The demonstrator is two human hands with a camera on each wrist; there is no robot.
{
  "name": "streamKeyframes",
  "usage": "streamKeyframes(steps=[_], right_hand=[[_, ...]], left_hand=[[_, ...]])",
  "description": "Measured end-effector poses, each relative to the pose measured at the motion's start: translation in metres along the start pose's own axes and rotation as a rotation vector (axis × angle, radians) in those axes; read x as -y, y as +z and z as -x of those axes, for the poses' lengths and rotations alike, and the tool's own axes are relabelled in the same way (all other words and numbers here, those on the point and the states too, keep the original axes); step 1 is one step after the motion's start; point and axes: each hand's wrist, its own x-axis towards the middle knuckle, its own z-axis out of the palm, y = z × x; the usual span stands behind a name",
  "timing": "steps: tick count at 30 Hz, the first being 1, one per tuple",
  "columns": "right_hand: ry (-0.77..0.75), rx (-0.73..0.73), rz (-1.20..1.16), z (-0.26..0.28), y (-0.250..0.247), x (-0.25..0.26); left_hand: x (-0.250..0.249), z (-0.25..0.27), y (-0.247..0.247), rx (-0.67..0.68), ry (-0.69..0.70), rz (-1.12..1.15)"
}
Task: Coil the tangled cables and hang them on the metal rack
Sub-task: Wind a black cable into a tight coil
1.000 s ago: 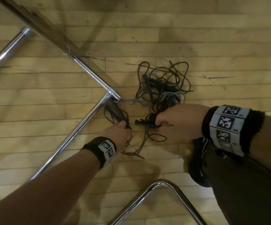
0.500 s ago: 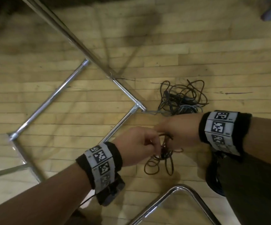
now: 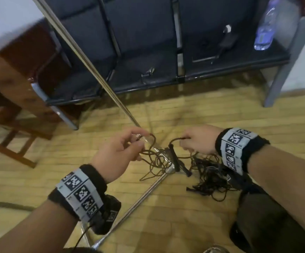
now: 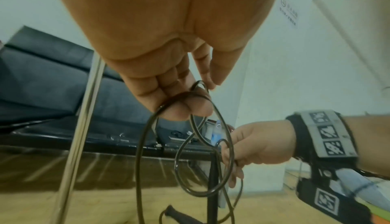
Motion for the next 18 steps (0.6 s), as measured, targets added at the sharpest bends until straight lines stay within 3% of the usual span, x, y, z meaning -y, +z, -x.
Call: streamKeyframes(steps=[5,8,10,14,16,18], right_hand=[[-0.024,-0.176,-0.477,0.035,0.011,0.005],[0.002,-0.151,-0.77,0.038,0.027,0.009],[0.017,-0.136,-0.818,0.033,0.033,0.012],[-0.075,-0.034,-0.687,0.024,0.034,0.022],[-0.159,0.043,-0.663,0.021,0.036,0.026],[-0.209,0.089,-0.702,0.016,0.036,0.03]], left_hand=[[-0.02,0.016,-0.017,-0.076,-0.063,-0.294],[-0.016,0.012,-0.013,-0.083,-0.158,-0.563],[-0.003,0.006,-0.006,-0.055,-0.235,-0.617],[0.026,-0.01,0.032,0.099,-0.279,-0.338],[0.035,-0.023,0.056,0.254,-0.204,-0.028],[0.042,-0.037,0.073,0.317,-0.065,0.111]])
